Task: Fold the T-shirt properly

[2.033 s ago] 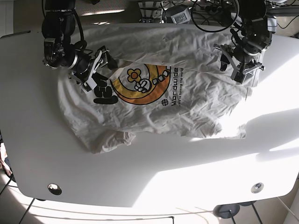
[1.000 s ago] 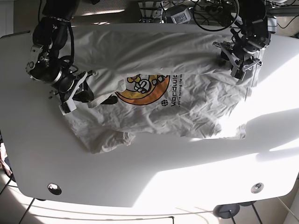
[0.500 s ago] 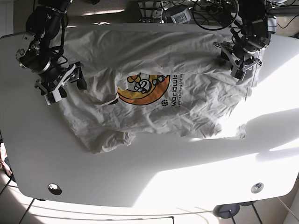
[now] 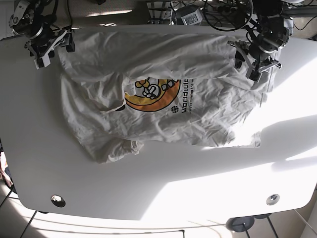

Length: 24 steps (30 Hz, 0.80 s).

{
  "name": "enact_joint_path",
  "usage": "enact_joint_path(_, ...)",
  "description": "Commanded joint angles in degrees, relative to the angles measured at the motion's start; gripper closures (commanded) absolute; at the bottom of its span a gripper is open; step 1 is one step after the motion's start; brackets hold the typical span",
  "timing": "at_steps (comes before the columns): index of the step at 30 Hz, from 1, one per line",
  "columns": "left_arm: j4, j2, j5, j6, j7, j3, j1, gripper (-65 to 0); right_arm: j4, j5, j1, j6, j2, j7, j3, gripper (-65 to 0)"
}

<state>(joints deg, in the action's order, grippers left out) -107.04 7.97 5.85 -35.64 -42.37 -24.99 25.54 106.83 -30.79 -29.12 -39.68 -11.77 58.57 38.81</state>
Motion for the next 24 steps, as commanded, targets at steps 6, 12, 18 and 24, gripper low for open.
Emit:
enact_joint_path(6,4.7,1.0,-0.1,0.2,0.9,-1.2,0.9,-26.1,-13.9,-0.4,-0.9,-0.32,-3.6,-5.7,0.3,-46.6)
enact_joint_path(12,4.5,0.8,0.4,0.2,0.9,-1.2,3.4,-26.1,-14.0,-0.8,-2.3,-0.32,-5.2,-5.8,3.2,-46.6)
enact_joint_path(18,-3.5,0.5,0.4,0.2,0.6,-1.2,3.4,-26.1,-1.0,-0.9,-2.2,-0.32,-4.6,-5.4,3.4,-46.6)
enact_joint_path(24,-6.8,0.5,0.4,0.3,0.7,-1.2,2.6,-26.1,3.0,-0.5,5.8,-0.32,-3.3,0.3,3.3,-46.6)
